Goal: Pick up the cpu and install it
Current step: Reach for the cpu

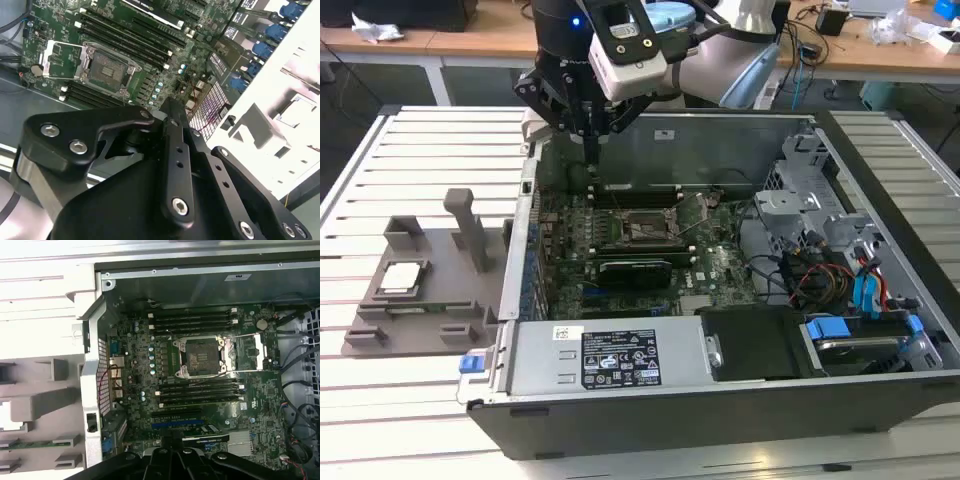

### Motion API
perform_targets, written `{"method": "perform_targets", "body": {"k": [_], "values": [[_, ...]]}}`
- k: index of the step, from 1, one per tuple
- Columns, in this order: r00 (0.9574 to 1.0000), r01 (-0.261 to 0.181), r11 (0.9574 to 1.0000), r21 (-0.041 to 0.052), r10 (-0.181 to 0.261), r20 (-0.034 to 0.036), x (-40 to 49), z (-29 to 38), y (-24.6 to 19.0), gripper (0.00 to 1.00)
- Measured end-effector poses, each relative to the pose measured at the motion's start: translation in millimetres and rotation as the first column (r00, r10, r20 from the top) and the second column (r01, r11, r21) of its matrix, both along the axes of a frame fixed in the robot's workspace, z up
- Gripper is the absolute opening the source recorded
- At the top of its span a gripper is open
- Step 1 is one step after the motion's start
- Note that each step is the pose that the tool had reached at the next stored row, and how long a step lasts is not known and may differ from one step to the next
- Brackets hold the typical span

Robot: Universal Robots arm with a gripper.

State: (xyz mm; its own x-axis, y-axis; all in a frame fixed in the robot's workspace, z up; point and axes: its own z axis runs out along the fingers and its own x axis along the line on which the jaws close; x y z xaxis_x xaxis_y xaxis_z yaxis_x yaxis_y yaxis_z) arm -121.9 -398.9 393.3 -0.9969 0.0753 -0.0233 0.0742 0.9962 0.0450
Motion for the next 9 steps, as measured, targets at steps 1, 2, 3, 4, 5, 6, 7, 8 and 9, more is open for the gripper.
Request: {"method": "perform_targets", "body": {"k": [1,2,3,4,5,6,7,8,9], "values": [[1.0,0.0,1.0,0.0001,0.0,0.0,0.0,0.0,0.0,0.11],[1.0,0.0,1.0,0.0,0.0,0.0,0.0,0.0,0.0,0.11],[1.0,0.0,1.0,0.0001,0.0,0.0001,-0.7,0.0,0.0,0.11],[1.0,0.0,1.0,0.0001,0.0,0.0001,-3.3,0.0,0.0,0.11],[1.0,0.0,1.0,0.0001,0.0,0.0001,-4.0,-0.1,0.0,0.11],[1.0,0.0,1.0,0.0001,0.0,0.0001,-5.2,-0.1,0.0,0.11],[1.0,0.0,1.0,0.0,0.0,0.0,-5.7,0.0,0.0,0.11],[1.0,0.0,1.0,0.0,0.0,0.0,-6.1,0.0,0.0,0.11],[1.0,0.0,1.0,-0.0003,0.0,-0.0001,-7.3,0.0,0.0,0.11]]}}
